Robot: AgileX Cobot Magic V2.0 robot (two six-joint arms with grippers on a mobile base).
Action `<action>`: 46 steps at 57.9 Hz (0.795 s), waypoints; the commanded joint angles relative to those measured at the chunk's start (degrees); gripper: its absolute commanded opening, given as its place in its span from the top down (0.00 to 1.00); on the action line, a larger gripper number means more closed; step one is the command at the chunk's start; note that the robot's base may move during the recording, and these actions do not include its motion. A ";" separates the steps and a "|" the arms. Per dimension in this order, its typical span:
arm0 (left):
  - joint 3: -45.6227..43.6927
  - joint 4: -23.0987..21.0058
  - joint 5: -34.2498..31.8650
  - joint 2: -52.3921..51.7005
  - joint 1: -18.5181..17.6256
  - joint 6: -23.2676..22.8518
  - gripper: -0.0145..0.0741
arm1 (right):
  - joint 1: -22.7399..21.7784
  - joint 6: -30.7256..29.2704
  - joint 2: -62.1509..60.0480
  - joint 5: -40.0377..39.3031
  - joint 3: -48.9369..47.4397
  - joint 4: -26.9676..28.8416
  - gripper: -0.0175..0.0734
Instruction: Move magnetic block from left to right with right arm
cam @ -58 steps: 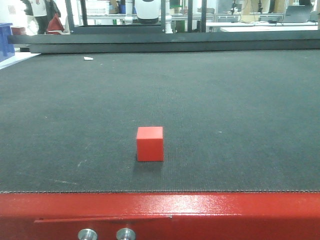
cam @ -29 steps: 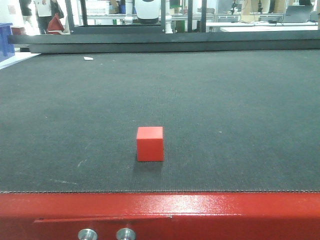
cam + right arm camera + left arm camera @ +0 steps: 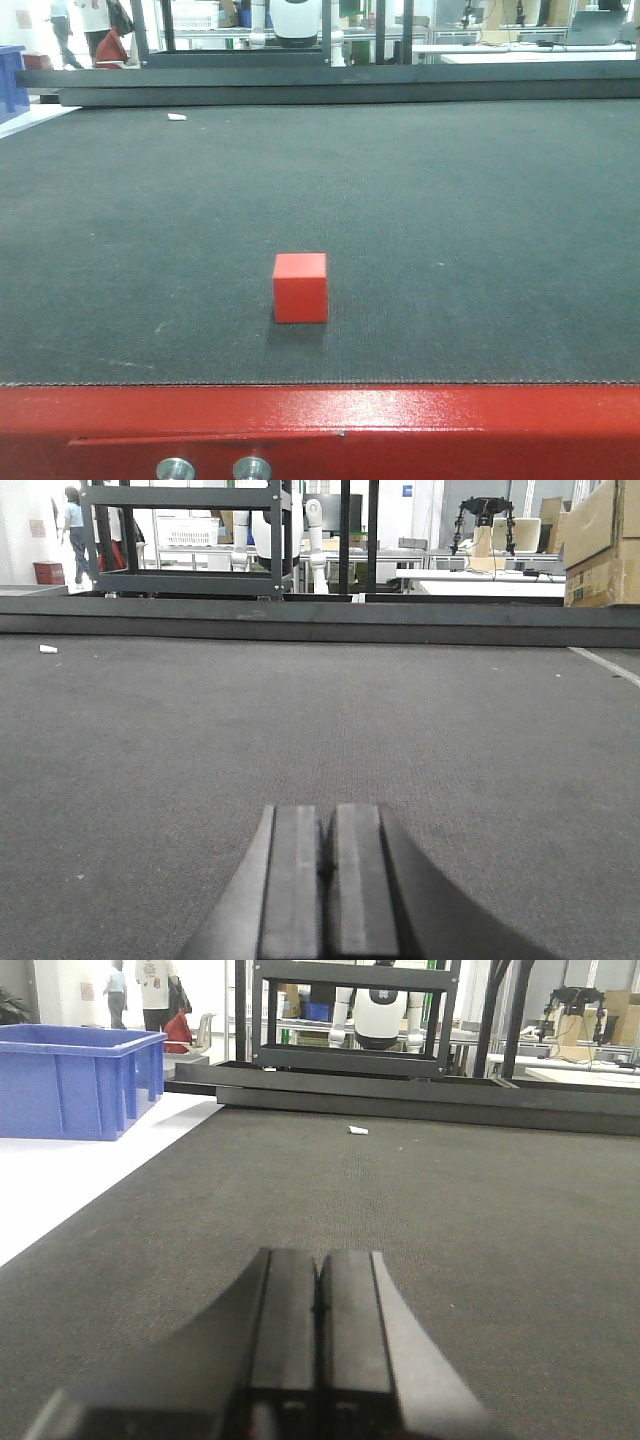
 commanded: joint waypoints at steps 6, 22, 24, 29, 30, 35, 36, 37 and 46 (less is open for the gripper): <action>0.54 -0.27 -5.20 -0.65 -0.38 0.14 0.98 | -0.17 -0.16 -0.01 2.77 -7.18 -1.00 0.73; 0.54 -0.27 -5.20 -0.65 -0.38 0.14 0.98 | -0.17 -0.16 12.98 22.46 -19.97 -1.26 0.73; 0.54 -0.27 -5.20 -0.65 -0.38 0.14 0.98 | -0.17 -0.16 15.11 22.51 -20.68 -1.26 0.73; 0.54 -0.27 -5.20 -0.65 -0.38 0.14 0.98 | -0.17 -0.16 20.49 22.25 -22.43 -1.26 0.73; 0.54 -0.27 -5.20 -0.65 -0.38 0.14 0.98 | -0.17 -0.11 21.44 22.36 -22.67 -1.26 0.73; 0.54 -0.27 -5.20 -0.65 -0.38 0.14 0.98 | -0.17 -0.11 26.93 23.61 -24.32 -1.26 0.73; 0.54 -0.27 -5.20 -0.65 -0.38 0.14 0.98 | -0.17 -0.09 28.28 24.00 -24.85 -1.26 0.73; 0.54 -0.27 -5.20 -0.65 -0.38 0.14 0.98 | -0.17 0.02 29.20 24.28 -25.25 -1.31 0.73; 0.54 -0.27 -5.20 -0.65 -0.38 0.14 0.98 | -0.01 6.45 38.50 28.61 -30.55 -2.00 0.73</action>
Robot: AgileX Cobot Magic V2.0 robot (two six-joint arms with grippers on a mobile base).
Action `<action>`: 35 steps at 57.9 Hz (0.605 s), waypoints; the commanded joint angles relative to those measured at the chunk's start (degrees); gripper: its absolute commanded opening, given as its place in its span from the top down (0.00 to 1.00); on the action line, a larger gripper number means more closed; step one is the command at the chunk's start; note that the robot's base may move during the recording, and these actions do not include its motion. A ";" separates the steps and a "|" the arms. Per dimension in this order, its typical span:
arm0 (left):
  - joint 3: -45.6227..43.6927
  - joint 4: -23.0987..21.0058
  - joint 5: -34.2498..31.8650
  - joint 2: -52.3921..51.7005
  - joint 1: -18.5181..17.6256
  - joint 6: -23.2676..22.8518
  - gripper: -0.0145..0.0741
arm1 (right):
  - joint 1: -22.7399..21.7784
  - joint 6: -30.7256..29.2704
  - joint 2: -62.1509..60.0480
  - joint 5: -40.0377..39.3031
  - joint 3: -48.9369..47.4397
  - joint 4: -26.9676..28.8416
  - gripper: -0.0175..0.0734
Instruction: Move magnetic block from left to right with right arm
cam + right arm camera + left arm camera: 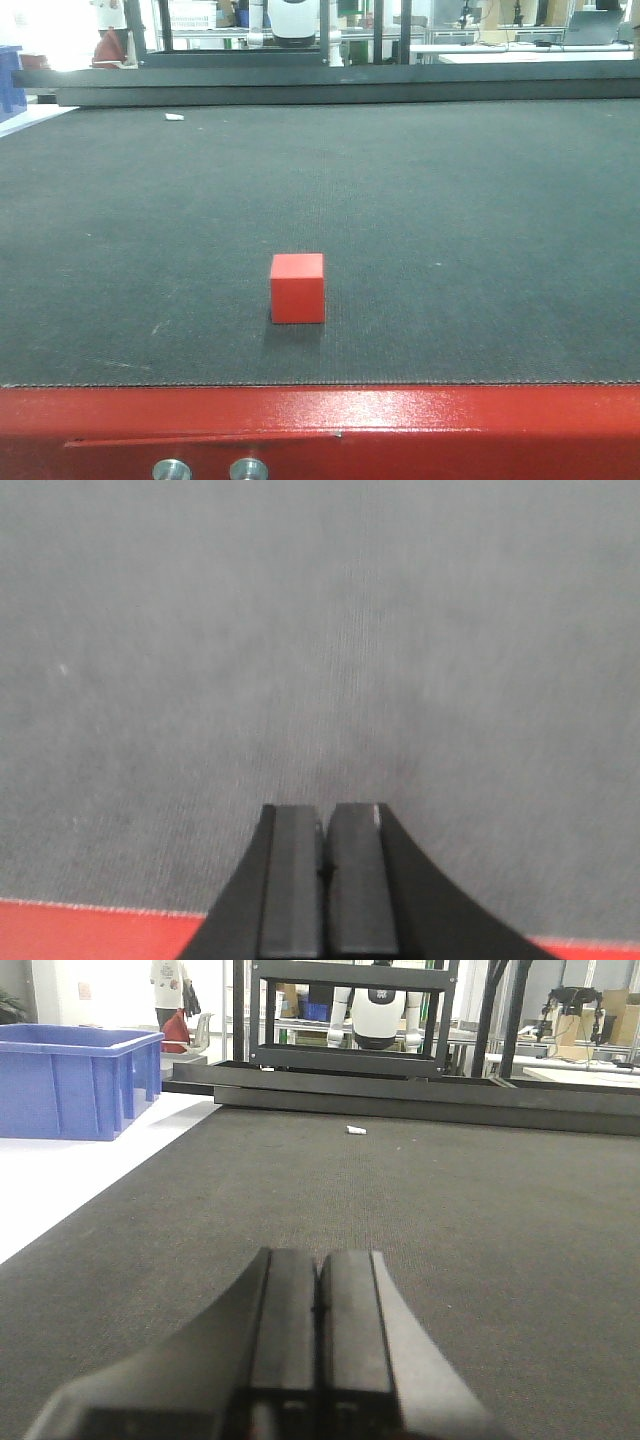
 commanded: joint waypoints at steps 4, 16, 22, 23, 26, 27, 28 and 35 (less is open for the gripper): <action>0.54 -0.27 -5.20 -0.65 -0.38 0.14 0.98 | 0.72 9.73 8.64 1.25 -7.32 -2.85 0.73; 0.54 -0.27 -5.20 -0.65 -0.38 0.14 0.98 | 6.64 23.97 18.38 9.58 -14.72 -11.75 0.62; 0.54 -0.27 -5.20 -0.65 -0.38 0.14 0.98 | 10.54 25.30 22.53 10.00 -17.76 -12.12 0.52; 0.54 -0.27 -5.20 -0.65 -0.38 0.14 0.98 | 11.14 25.43 23.10 10.00 -18.16 -12.12 0.50; 0.54 -0.27 -5.20 -0.65 -0.38 0.14 0.98 | 13.41 25.71 25.34 10.40 -19.89 -12.05 0.42; 0.54 -0.27 -5.20 -0.65 -0.38 0.14 0.98 | 13.97 26.09 25.92 10.65 -20.35 -12.05 0.40; 0.54 -0.27 -5.20 -0.65 -0.38 0.14 0.98 | 14.52 26.41 26.51 10.95 -20.83 -12.01 0.38; 0.54 -0.27 -5.20 -0.65 -0.38 0.14 0.98 | 18.98 32.34 31.95 15.85 -25.49 -11.65 0.19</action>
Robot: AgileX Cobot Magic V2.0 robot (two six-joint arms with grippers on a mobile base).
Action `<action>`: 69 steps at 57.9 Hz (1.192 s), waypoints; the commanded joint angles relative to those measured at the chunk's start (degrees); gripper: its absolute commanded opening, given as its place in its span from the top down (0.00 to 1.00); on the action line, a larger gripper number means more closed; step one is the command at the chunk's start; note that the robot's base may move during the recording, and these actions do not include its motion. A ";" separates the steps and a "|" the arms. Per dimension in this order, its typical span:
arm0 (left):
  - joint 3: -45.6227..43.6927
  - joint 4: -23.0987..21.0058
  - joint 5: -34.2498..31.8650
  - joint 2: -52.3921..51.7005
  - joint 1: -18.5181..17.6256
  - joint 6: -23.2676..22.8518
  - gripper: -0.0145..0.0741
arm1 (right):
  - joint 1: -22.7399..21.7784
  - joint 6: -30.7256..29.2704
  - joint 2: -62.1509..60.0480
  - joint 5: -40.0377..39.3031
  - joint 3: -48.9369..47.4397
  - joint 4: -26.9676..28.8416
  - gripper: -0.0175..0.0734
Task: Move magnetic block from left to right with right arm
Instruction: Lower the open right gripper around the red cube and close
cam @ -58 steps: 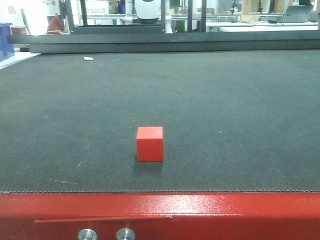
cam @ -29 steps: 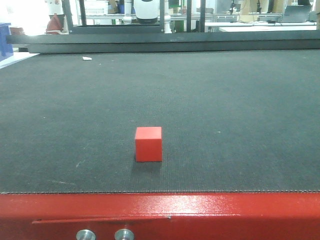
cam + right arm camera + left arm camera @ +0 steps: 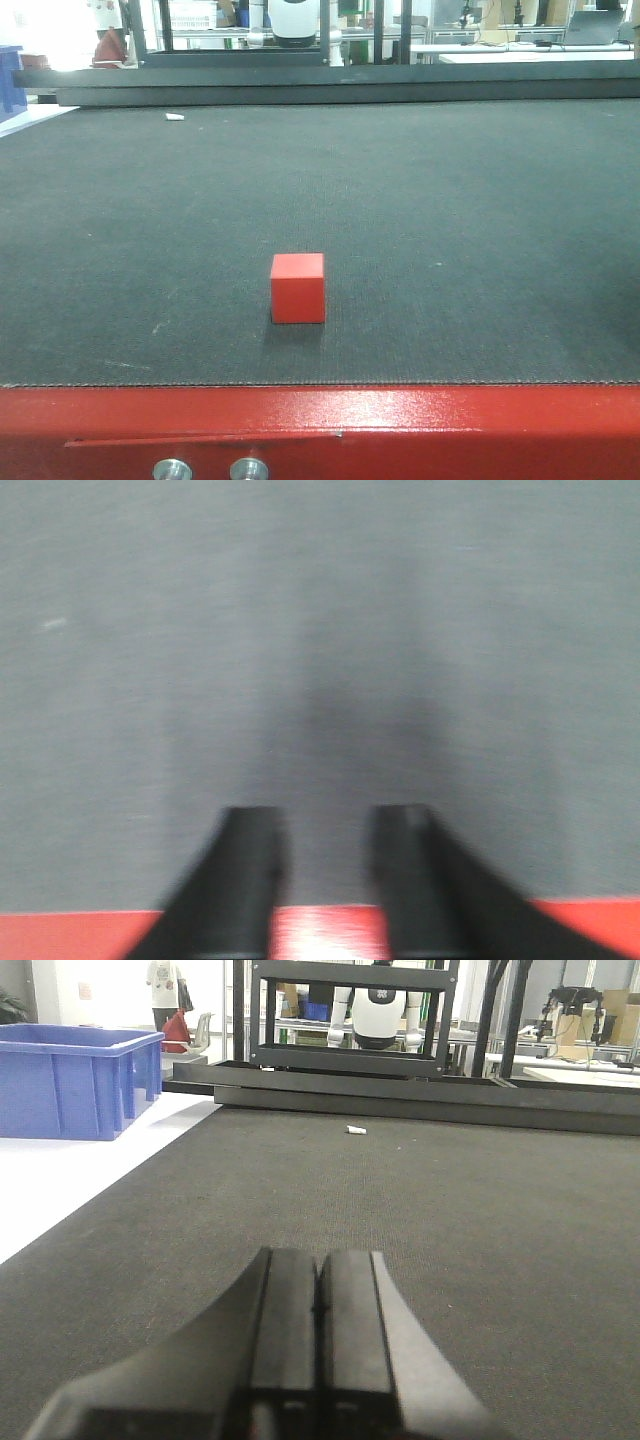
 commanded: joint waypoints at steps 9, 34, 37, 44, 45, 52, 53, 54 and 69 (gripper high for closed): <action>0.54 -0.27 -5.20 -0.65 -0.38 0.14 0.98 | 7.43 12.00 9.72 9.90 -12.07 -0.81 0.13; 0.54 -0.27 -5.20 -0.65 -0.38 0.14 0.98 | 18.85 12.21 29.14 17.91 -33.98 6.34 0.13; 0.54 -0.27 -5.20 -0.65 -0.38 0.14 0.98 | 20.10 12.21 31.44 19.18 -36.60 6.51 0.13; 0.54 -0.27 -5.20 -0.65 -0.38 0.14 0.98 | 22.35 12.21 36.84 21.76 -42.92 6.94 0.13; 0.54 -0.27 -5.20 -0.65 -0.38 0.14 0.98 | 22.63 12.21 37.40 22.02 -43.59 7.03 0.13; 0.54 -0.27 -5.20 -0.65 -0.38 0.14 0.98 | 23.49 12.21 41.27 22.99 -48.36 8.20 0.13; 0.54 -0.27 -5.20 -0.65 -0.38 0.14 0.98 | 23.60 12.21 41.70 22.99 -48.82 8.20 0.13; 0.54 -0.27 -5.20 -0.65 -0.38 0.14 0.98 | 23.66 12.21 42.08 22.99 -49.27 8.20 0.13; 0.54 -0.27 -5.20 -0.65 -0.38 0.14 0.98 | 24.21 12.01 47.42 22.70 -52.78 8.28 0.13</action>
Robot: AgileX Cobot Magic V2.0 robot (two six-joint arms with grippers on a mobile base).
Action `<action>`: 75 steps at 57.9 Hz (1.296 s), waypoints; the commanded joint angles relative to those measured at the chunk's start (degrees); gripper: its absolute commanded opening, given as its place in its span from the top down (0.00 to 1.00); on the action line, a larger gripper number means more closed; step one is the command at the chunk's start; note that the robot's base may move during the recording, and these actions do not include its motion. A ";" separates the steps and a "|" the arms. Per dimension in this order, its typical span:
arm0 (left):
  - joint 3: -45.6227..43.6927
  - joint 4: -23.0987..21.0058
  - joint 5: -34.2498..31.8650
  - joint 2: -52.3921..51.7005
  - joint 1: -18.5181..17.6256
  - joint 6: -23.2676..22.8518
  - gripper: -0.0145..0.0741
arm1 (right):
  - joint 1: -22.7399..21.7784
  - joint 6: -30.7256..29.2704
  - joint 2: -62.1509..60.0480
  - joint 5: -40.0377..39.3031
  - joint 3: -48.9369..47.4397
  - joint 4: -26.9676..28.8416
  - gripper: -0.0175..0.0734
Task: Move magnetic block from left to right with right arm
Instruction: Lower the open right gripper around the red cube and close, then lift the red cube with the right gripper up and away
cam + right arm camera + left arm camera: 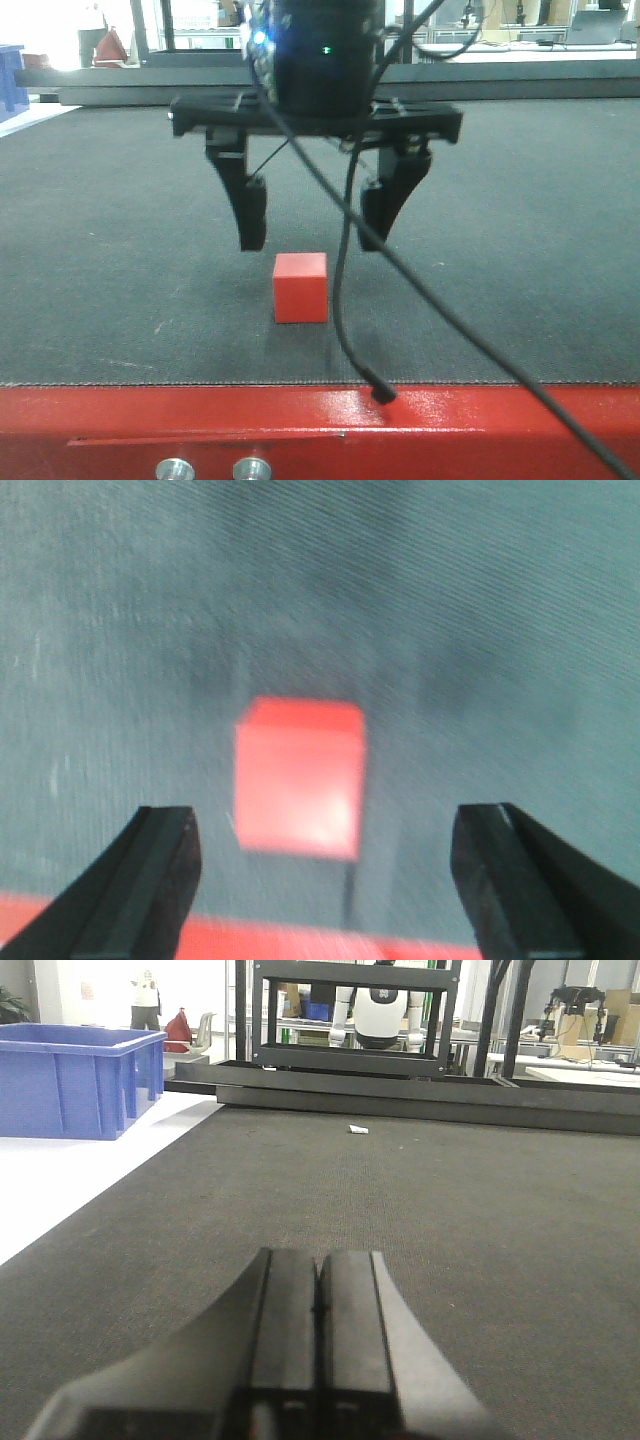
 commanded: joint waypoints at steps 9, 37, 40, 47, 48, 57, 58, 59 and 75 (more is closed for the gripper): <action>0.54 -0.27 -5.20 -0.65 -0.38 0.14 0.98 | -0.03 -0.19 -0.44 -0.60 -2.26 -0.27 0.13; 0.54 -0.27 -5.20 -0.65 -0.38 0.14 0.98 | -0.03 -1.50 2.06 -1.19 -2.26 0.84 0.13; 0.54 -0.27 -5.20 -0.65 -0.38 0.14 0.98 | -0.03 -1.50 2.06 -1.39 -2.26 0.96 0.14; 0.54 -0.27 -5.20 -0.65 -0.38 0.14 0.98 | -0.03 -1.45 2.06 -1.91 -2.26 1.02 0.23; 0.54 -0.27 -5.20 -0.65 -0.38 0.14 0.98 | -0.03 -1.44 2.06 -1.91 -2.26 1.02 0.25; 0.54 -0.27 -5.20 -0.65 -0.38 0.14 0.98 | -0.03 -1.44 2.06 -1.81 -2.26 1.02 0.39; 0.54 -0.27 -5.20 -0.65 -0.38 0.14 0.98 | -0.03 -1.44 2.06 -1.81 -2.26 1.02 0.39; 0.54 -0.27 -5.20 -0.65 -0.38 0.14 0.98 | -0.03 -1.44 2.06 -1.81 -2.26 1.02 0.40; 0.54 -0.27 -5.20 -0.65 -0.38 0.14 0.98 | -0.09 -1.69 -0.84 -1.72 -2.26 0.41 0.40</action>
